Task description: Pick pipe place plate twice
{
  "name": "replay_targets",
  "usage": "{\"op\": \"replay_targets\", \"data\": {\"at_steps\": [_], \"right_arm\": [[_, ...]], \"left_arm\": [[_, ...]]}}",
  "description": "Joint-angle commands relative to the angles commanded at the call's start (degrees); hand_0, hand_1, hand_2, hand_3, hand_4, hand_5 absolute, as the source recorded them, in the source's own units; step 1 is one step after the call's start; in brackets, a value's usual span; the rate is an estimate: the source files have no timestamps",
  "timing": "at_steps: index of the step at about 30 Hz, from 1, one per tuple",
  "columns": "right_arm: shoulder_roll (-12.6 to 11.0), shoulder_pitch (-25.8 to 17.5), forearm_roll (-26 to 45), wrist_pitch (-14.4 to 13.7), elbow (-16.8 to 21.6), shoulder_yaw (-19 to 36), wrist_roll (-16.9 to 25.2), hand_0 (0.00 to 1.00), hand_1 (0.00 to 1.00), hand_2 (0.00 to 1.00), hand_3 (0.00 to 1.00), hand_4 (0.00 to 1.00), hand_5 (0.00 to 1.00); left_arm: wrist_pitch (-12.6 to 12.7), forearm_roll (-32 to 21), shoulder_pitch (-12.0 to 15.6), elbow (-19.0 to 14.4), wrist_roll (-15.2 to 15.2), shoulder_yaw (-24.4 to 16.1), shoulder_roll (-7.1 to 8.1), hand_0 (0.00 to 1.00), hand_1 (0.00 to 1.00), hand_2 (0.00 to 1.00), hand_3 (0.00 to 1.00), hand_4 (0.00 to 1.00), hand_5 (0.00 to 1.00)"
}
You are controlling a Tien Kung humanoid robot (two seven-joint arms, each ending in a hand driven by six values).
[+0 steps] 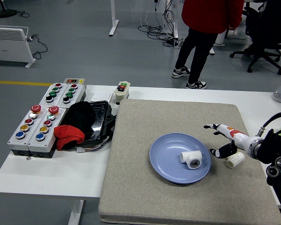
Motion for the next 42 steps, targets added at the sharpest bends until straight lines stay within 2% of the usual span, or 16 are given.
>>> {"op": "replay_targets", "data": {"at_steps": [4,5,15,28,29,34,35,40,41,42], "right_arm": [[-0.42,-1.4,-0.15,0.94,-0.73,3.22,-0.81,0.998,0.928,0.998,0.965,0.662,0.215],[-0.59,-1.94,0.24,1.28,-0.73,3.89,-0.95,0.998,0.929,0.998,0.966,0.695,0.266],[-0.5,-3.63,1.99,1.2,-1.62,5.31,-1.31,0.998,0.936,0.998,0.971,0.717,0.294],[-0.08,-3.72,1.31,-2.27,-5.15,5.85,-1.07,0.988,0.911,0.998,0.967,0.703,0.289],[-0.05,-3.75,1.19,-2.64,-5.27,5.83,-0.98,0.908,0.884,0.986,0.938,0.698,0.274],[-0.04,-3.77,0.24,-4.21,-5.38,5.66,-0.06,0.908,0.884,0.986,0.938,0.698,0.274],[-0.05,-3.75,-0.16,-4.52,-5.44,5.57,0.13,0.724,0.764,0.878,0.861,0.707,0.274],[-0.04,-3.67,-1.99,-3.31,-5.95,5.15,0.13,0.724,0.764,0.878,0.861,0.707,0.274],[-0.03,-3.67,-2.15,-3.14,-6.0,5.1,0.12,0.576,0.661,0.699,0.817,0.699,0.257],[0.03,-3.65,-2.42,-2.97,-6.19,4.93,0.23,0.576,0.661,0.699,0.817,0.699,0.257]], "left_arm": [[-0.01,0.2,0.13,0.01,0.08,-0.17,-0.05,0.626,0.58,0.504,0.575,0.205,0.998],[-0.02,0.35,0.18,0.0,0.14,-0.25,-0.07,0.626,0.58,0.505,0.575,0.206,0.998],[-0.1,0.9,0.43,-0.04,0.38,-0.64,-0.27,0.626,0.582,0.51,0.576,0.208,0.998],[-0.1,0.7,0.34,-0.06,0.25,-0.49,-0.32,0.626,0.582,0.516,0.576,0.209,0.998],[-0.11,0.69,0.3,-0.07,0.24,-0.46,-0.31,0.626,0.583,0.516,0.576,0.209,0.998],[-0.14,0.74,0.21,-0.07,0.25,-0.42,-0.28,0.626,0.583,0.516,0.576,0.209,0.998],[-0.14,0.72,0.21,-0.07,0.25,-0.4,-0.28,0.626,0.587,0.516,0.577,0.208,0.998],[-0.13,0.6,0.2,-0.06,0.23,-0.34,-0.29,0.626,0.587,0.516,0.577,0.208,0.998],[-0.13,0.6,0.21,-0.06,0.23,-0.34,-0.29,0.626,0.587,0.519,0.577,0.209,0.998],[-0.11,0.56,0.18,-0.06,0.23,-0.33,-0.32,0.626,0.587,0.519,0.577,0.209,0.998]]}}
